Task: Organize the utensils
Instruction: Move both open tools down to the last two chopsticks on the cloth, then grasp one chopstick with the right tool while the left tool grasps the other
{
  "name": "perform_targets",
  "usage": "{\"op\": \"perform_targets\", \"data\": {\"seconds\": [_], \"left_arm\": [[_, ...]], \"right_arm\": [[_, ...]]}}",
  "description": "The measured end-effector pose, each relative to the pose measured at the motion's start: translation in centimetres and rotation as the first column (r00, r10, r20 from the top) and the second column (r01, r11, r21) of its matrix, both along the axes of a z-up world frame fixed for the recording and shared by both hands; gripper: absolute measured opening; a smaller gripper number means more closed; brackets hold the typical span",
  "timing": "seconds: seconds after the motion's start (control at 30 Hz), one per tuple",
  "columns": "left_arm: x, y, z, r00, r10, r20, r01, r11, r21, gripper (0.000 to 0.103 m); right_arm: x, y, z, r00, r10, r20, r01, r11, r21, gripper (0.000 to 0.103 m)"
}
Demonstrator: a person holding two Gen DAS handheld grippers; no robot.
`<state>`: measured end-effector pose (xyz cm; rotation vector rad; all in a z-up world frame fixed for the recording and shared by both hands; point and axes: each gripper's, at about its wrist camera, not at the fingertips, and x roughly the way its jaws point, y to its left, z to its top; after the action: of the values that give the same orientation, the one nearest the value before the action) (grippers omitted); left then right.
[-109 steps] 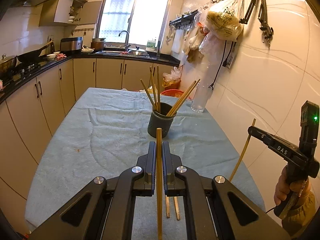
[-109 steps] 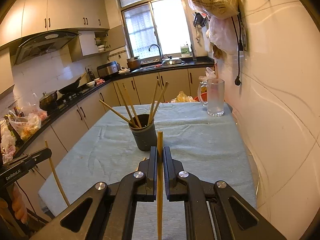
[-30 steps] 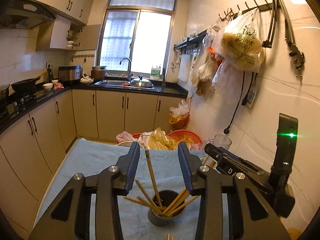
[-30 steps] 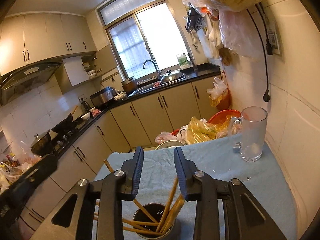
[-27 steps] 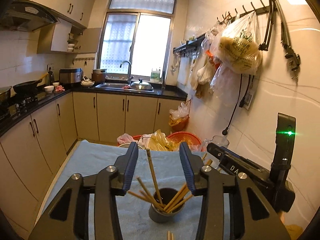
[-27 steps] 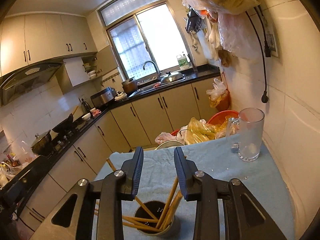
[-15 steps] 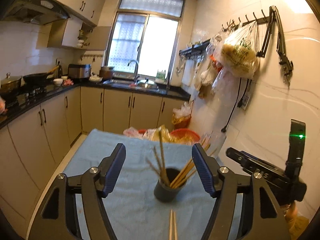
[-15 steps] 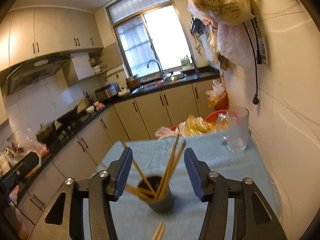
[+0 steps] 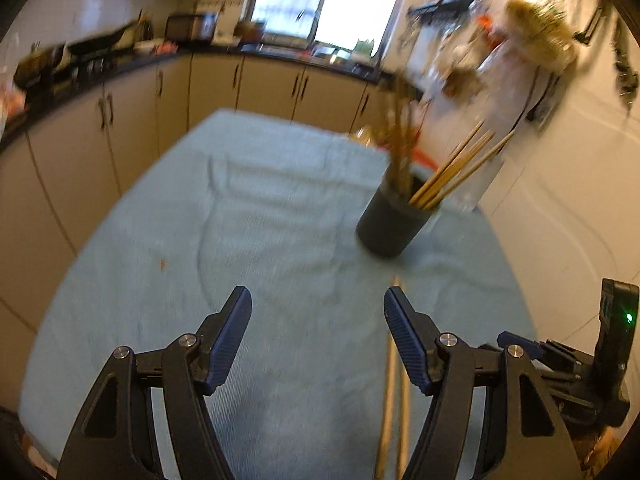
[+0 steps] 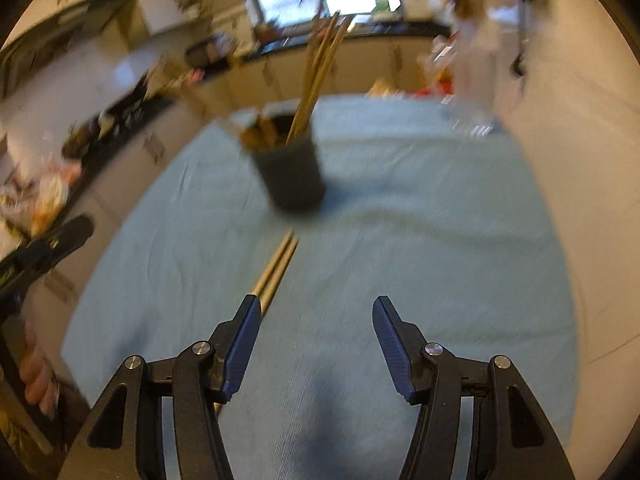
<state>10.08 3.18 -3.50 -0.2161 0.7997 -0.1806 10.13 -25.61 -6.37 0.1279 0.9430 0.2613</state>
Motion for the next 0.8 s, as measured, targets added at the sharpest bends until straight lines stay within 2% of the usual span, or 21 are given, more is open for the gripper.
{"op": "perform_targets", "data": {"seconds": [0.13,0.23,0.4,0.57,0.63,0.7,0.77,0.8], "left_arm": [[-0.1,0.2,-2.3,0.998,0.007,-0.064,-0.006,1.000,0.010,0.068],[0.0,0.3,-3.5,0.996,0.009,-0.091,-0.008,1.000,0.014,0.068],[0.2,0.1,-4.0,0.995,0.000,-0.098,0.002,1.000,0.023,0.068],[0.4,-0.7,-4.4,0.993,-0.028,-0.112,0.032,0.999,0.028,0.068],[0.4,-1.5,-4.6,0.991,-0.053,-0.122,0.057,0.998,0.031,0.067],[0.2,-2.4,-4.8,0.989,-0.079,-0.125,0.085,0.995,0.043,0.068],[0.0,-3.5,-5.0,0.985,-0.115,-0.128,0.123,0.991,0.060,0.067],[-0.1,-4.0,-5.0,0.983,-0.130,-0.130,0.139,0.988,0.067,0.068]], "right_arm": [[-0.1,3.3,-2.4,0.996,0.085,-0.039,-0.087,0.995,-0.050,0.061],[0.2,5.1,-3.6,0.992,0.112,-0.058,-0.116,0.991,-0.072,0.061],[1.0,6.7,-5.5,0.990,0.111,-0.084,-0.122,0.981,-0.150,0.056],[1.1,7.0,-5.7,0.994,0.095,-0.058,-0.105,0.970,-0.218,0.052],[1.3,6.5,-5.7,0.996,0.068,-0.057,-0.079,0.972,-0.219,0.042],[1.5,5.5,-5.5,0.998,0.036,-0.059,-0.048,0.975,-0.218,0.022],[1.8,4.2,-5.7,0.998,-0.002,-0.068,-0.012,0.978,-0.208,0.009],[1.7,3.7,-5.6,0.997,-0.016,-0.071,0.001,0.979,-0.202,0.008]]}}
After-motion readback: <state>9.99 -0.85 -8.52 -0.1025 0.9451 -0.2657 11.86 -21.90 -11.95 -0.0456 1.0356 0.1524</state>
